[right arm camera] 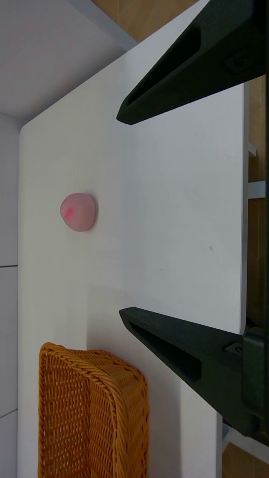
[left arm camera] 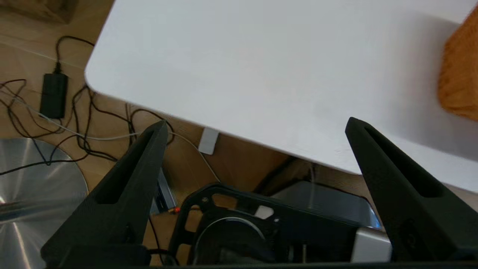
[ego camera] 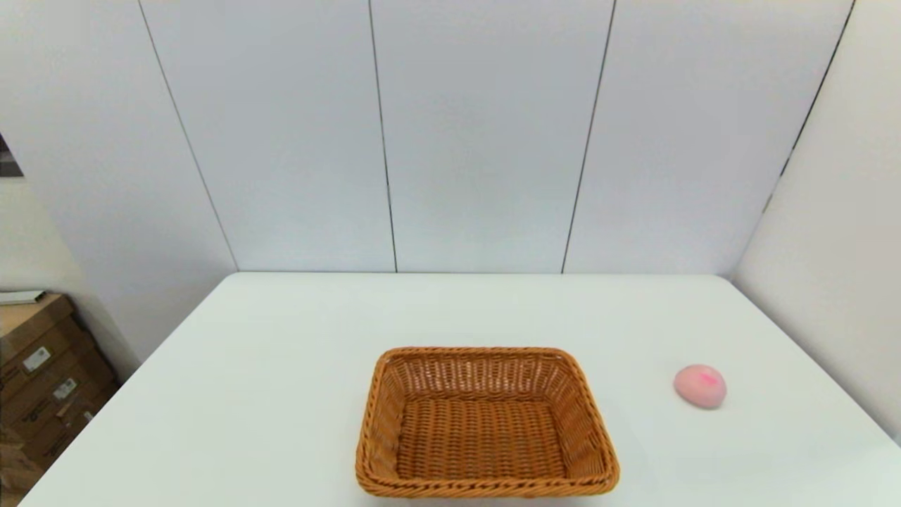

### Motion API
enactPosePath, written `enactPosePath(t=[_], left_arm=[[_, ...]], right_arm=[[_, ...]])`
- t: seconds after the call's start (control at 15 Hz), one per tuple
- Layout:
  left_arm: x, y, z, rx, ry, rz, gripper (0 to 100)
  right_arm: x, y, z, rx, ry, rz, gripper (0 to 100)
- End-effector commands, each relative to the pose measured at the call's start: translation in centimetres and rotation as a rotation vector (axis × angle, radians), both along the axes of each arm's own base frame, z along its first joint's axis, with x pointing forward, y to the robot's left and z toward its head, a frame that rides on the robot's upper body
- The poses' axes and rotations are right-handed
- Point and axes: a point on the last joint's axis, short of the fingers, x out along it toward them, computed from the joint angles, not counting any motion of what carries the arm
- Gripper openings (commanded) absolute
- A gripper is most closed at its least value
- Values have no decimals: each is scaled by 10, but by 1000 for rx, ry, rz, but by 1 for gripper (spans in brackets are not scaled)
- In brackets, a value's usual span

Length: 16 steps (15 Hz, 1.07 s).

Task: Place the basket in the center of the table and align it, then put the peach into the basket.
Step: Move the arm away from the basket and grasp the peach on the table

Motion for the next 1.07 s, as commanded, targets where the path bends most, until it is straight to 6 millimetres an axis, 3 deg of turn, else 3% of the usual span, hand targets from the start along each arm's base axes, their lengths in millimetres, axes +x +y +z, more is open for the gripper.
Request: enactPosePath(t=[0.07,0.27,0.4,0.6,0.8,1.07], left_arm=[[-36,3,-37,34,-108,43,100],[-46,0,-56,148,-125,90,100],[-45,0,-54,146,-176,89,100],[-29,-1,-55,153,-359,-45,100],[-16,-2,-72,211,-430,-129,100],[-20,-4,-90,190,-550,-223,100]], right_arm=[[0,0,0,0,2,0,100],[0,0,0,0,4,0,100],[0,0,0,0,2,0,100],[0,0,0,0,2,0,100],[0,0,0,1,2,0,100],[0,0,0,1,2,0,100]])
